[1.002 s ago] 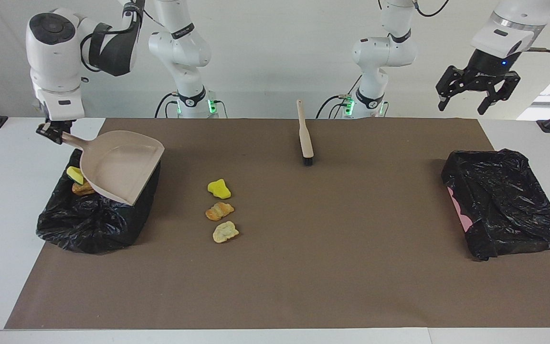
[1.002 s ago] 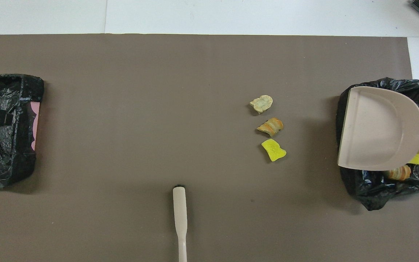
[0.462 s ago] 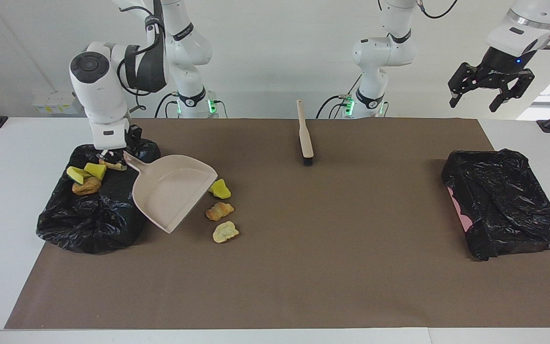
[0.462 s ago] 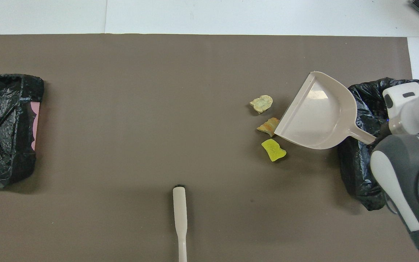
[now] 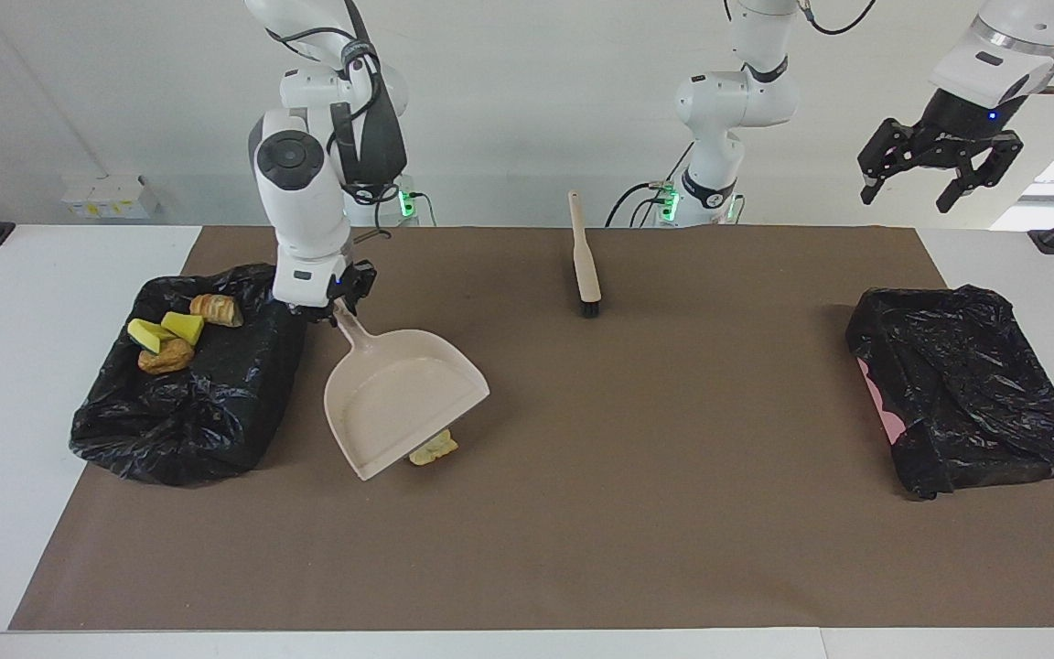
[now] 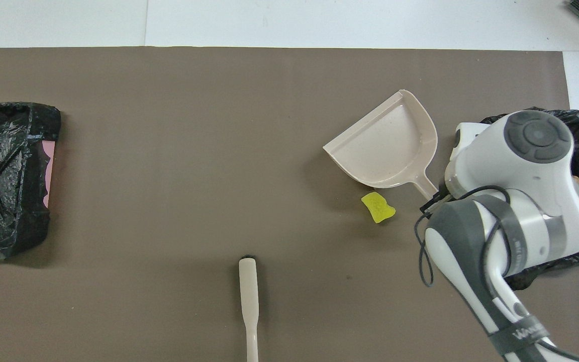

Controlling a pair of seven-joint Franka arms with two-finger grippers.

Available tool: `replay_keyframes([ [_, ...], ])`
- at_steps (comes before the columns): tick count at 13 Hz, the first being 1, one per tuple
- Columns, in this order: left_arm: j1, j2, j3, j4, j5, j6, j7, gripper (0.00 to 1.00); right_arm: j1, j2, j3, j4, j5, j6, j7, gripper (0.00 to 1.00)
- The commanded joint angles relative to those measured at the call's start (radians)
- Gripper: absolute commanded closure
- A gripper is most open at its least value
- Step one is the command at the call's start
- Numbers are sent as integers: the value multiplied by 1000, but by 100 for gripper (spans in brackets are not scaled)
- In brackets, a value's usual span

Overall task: Sweep and dump trash in bin
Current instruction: 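Bring the empty dustpan back with the right gripper and set it down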

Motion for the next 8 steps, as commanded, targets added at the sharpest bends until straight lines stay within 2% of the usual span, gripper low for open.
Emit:
replay_keyframes([
  [1, 6, -27, -5, -29, 14, -4, 7, 0, 98, 72, -4, 56, 29, 14, 217, 100],
  [3, 8, -27, -5, -29, 14, -2, 7, 0, 152, 137, -2, 130, 89, 6, 450, 100],
  [5, 6, -27, -5, -29, 14, -2, 7, 0, 221, 181, -2, 185, 165, 14, 578, 100],
  [6, 6, -27, -5, -29, 14, -2, 7, 0, 252, 224, -4, 222, 193, 14, 635, 100],
  [8, 6, -27, -5, -29, 14, -2, 7, 0, 316, 349, -4, 370, 201, -2, 773, 100],
])
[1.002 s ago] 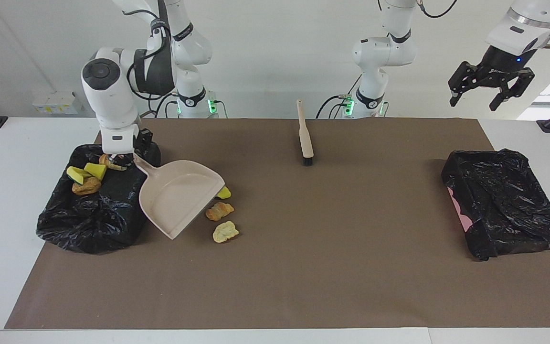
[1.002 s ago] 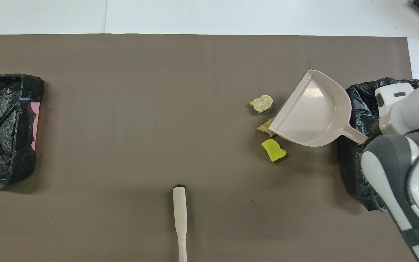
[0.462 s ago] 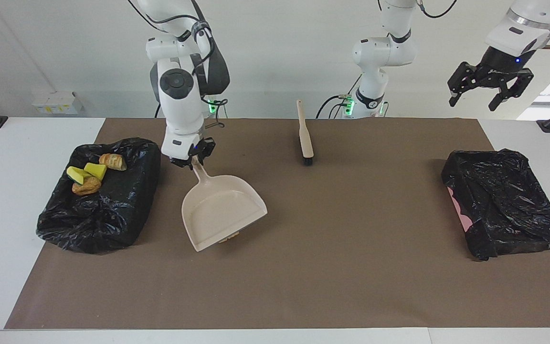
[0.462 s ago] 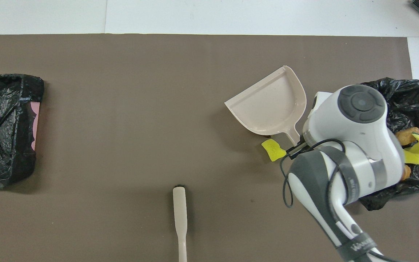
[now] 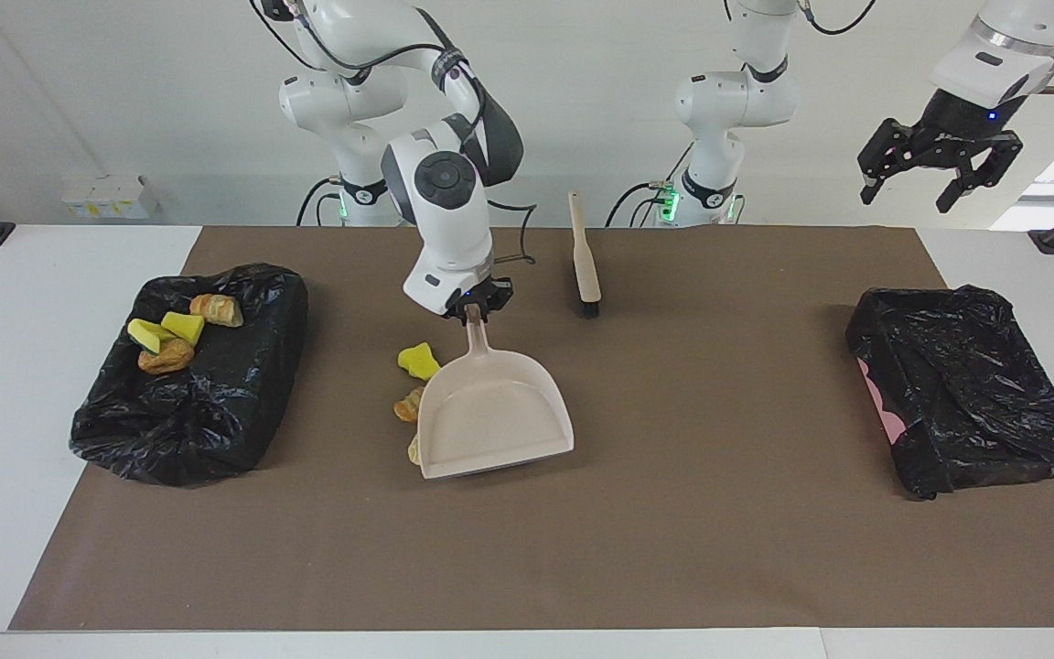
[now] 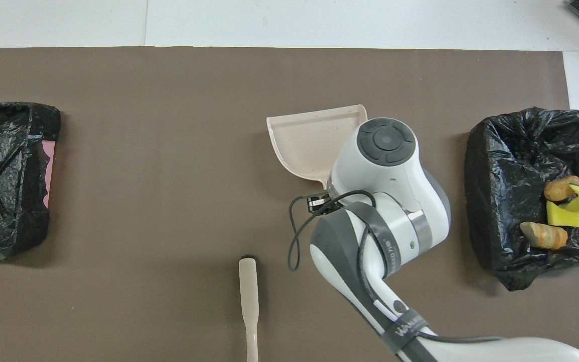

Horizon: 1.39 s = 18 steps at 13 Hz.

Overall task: Sweep and dump trash in bin
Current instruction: 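Bring the empty dustpan back with the right gripper and set it down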

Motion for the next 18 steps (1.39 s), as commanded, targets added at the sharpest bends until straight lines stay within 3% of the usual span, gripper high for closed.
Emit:
replay_keyframes([
  [1, 6, -26, -5, -29, 14, -2, 7, 0, 66, 193, -4, 221, 21, -19, 159, 100],
  [4, 6, -26, -5, -29, 14, -2, 7, 0, 116, 349, -4, 406, 15, -19, 238, 100],
  [6, 6, -26, -5, -29, 14, -2, 7, 0, 122, 374, -4, 436, 6, -22, 250, 100],
  [8, 6, -26, -5, -29, 14, -2, 7, 0, 121, 368, -4, 432, 11, -30, 260, 47],
  [9, 6, -26, -5, -29, 14, -2, 7, 0, 121, 357, -3, 413, 11, -31, 255, 0],
  [13, 6, -26, -5, -29, 14, -2, 7, 0, 162, 209, -1, 279, 15, -67, 264, 0],
  [18, 8, -30, -5, -34, 14, -17, 7, 0, 280, 5, -1, 19, 24, -54, 263, 0],
])
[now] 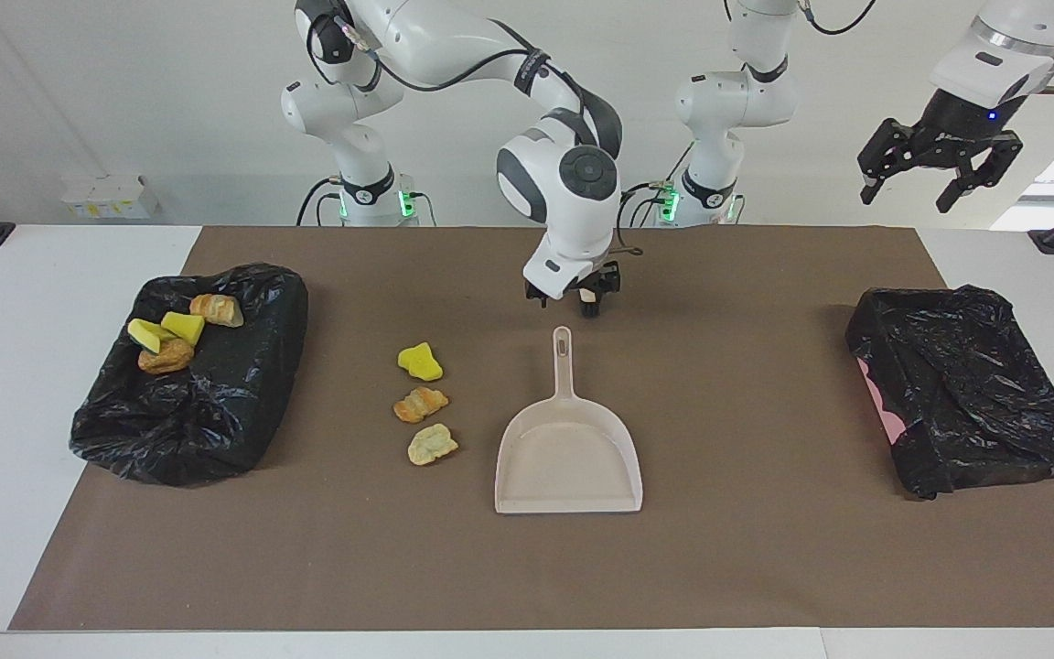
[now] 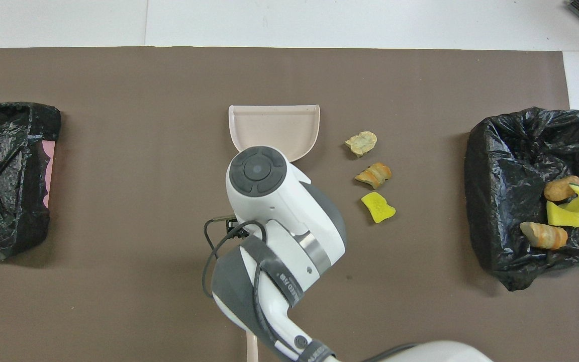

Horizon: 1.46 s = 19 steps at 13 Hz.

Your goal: Sweep and dump trash in bin

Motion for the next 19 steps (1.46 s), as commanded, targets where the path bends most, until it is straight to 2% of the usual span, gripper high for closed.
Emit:
replay_keyframes([
  [1, 9, -30, -3, -30, 14, -28, 7, 0, 64, -130, -2, -187, 20, 40, 24, 0],
  [3, 8, -30, -3, -30, 14, -33, 6, 0, 110, -190, 1, -288, 28, 84, 44, 0],
  [5, -13, -31, -16, -32, 10, -32, -14, 0, 153, -257, 1, -414, 98, 171, 99, 0],
  [8, -102, -40, -30, -46, 4, 11, -40, 0, 222, -308, 1, -546, 113, 288, 106, 0],
  [9, -134, -34, -31, -58, 4, 52, -58, 0, 240, -313, 1, -560, 115, 296, 115, 0],
  [10, -182, -28, -31, -72, 4, 91, -103, 0, 251, -313, 1, -566, 127, 301, 124, 11],
  [12, -254, -20, -31, -124, 1, 193, -228, 0, 279, -302, 1, -575, 153, 305, 129, 26],
  [13, -277, -10, -31, -147, 1, 244, -249, 0, 284, -299, 1, -575, 153, 307, 130, 30],
  [16, -374, 113, -31, -153, 0, 391, -380, 0, 300, -279, 1, -589, 153, 357, 155, 31],
  [19, -449, 216, -31, -152, 0, 505, -454, 0, 300, -268, 1, -591, 153, 397, 162, 42],
])
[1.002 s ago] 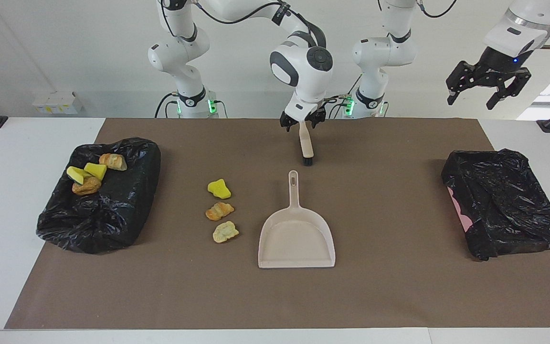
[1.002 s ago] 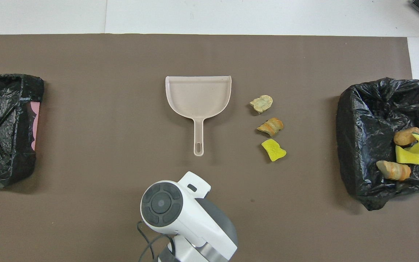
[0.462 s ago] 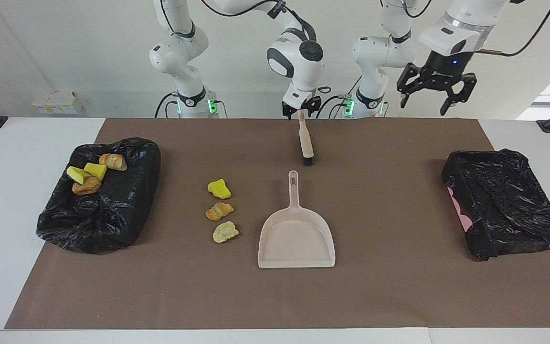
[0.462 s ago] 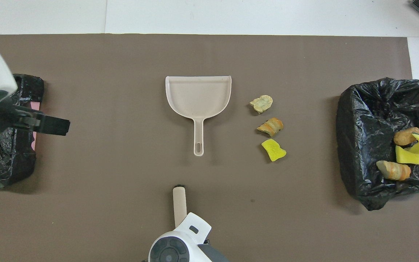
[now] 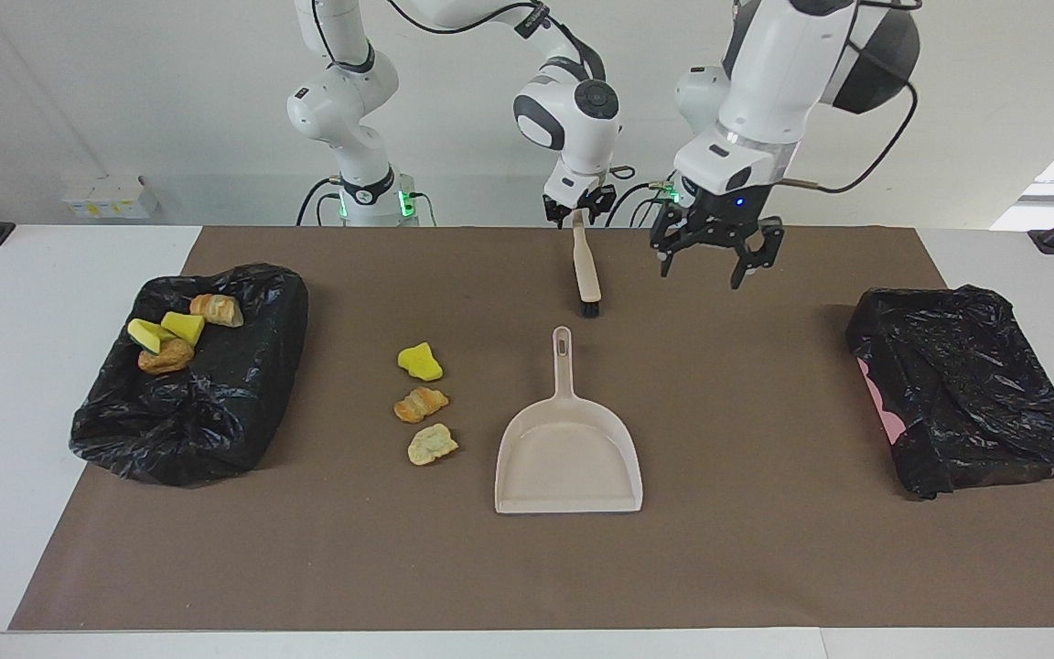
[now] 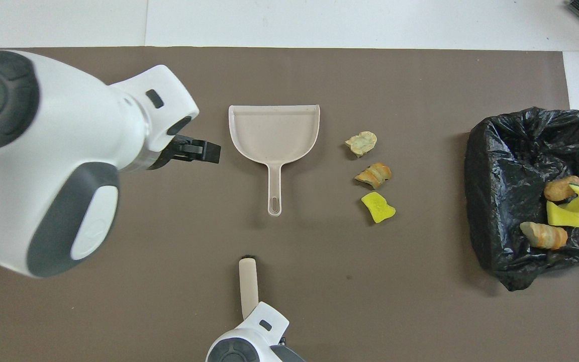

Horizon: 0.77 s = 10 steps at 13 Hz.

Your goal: Sweep and dump trash in bin

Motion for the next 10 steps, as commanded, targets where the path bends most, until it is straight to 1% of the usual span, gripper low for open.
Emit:
replay_keyframes([
  [1, -73, 98, 19, 6, 3, 116, -84, 0, 3, 1, -1, -12, 35, 43, 16, 44],
  [2, -105, 163, 19, 15, 9, 180, -148, 0, 3, 1, -1, -12, 38, 46, 16, 45],
  [3, -128, 197, 19, 9, 13, 237, -179, 0, 3, 2, -1, -12, 38, 46, 15, 59],
  [4, -134, 222, 19, 1, 13, 260, -182, 0, 2, 4, -1, -12, 41, 44, 21, 70],
  [5, -153, 245, 19, -3, 11, 268, -185, 0, -9, 15, -1, -7, 56, 44, 34, 85],
  [6, -156, 248, 19, -29, 11, 288, -185, 0, -13, 16, -3, -1, 61, 35, 36, 100],
  [7, -158, 248, 19, -69, 11, 321, -185, 0, -13, 15, -3, 1, 61, 24, 39, 100],
  [8, -161, 241, 19, -113, 11, 358, -185, 0, -13, 12, -5, 1, 59, -11, 41, 100],
  [10, -167, 231, 19, -156, 11, 377, -197, 0, -38, -20, -11, -1, 52, -106, 42, 100],
])
